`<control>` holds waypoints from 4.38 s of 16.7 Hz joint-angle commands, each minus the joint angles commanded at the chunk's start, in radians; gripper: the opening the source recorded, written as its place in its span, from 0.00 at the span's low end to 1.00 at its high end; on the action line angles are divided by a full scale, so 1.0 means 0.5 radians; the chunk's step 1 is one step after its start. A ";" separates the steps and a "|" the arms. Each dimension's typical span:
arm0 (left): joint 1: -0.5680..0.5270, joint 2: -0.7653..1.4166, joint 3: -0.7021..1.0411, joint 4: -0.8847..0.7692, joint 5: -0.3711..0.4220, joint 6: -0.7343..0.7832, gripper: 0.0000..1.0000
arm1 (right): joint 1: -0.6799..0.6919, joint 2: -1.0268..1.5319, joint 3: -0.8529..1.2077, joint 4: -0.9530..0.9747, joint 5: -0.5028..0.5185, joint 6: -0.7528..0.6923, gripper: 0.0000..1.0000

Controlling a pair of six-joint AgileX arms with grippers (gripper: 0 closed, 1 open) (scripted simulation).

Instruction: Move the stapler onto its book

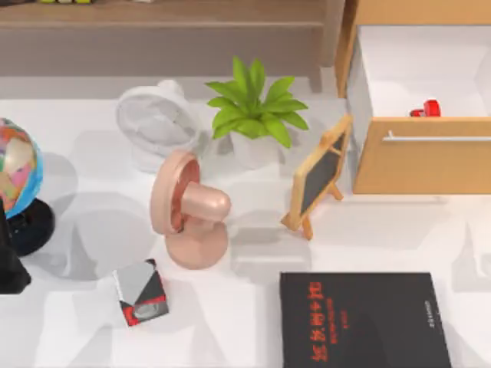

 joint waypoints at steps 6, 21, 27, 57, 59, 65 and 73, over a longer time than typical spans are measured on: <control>0.000 0.000 0.000 0.000 0.000 0.000 1.00 | 0.014 0.205 0.203 -0.142 0.001 0.009 1.00; 0.000 0.000 0.000 0.000 0.000 0.000 1.00 | 0.182 3.306 3.028 -1.732 0.014 0.107 1.00; 0.000 0.000 0.000 0.000 0.000 0.000 1.00 | 0.247 4.412 4.020 -2.306 0.019 0.141 1.00; 0.000 0.000 0.000 0.000 0.000 0.000 1.00 | 0.268 4.851 4.217 -2.314 0.023 0.165 1.00; 0.000 0.000 0.000 0.000 0.000 0.000 1.00 | 0.266 4.893 4.214 -2.261 0.023 0.163 1.00; 0.000 0.000 0.000 0.000 0.000 0.000 1.00 | 0.262 4.934 4.216 -2.225 0.022 0.162 1.00; 0.000 0.000 0.000 0.000 0.000 0.000 1.00 | 0.262 4.934 4.216 -2.225 0.022 0.162 0.40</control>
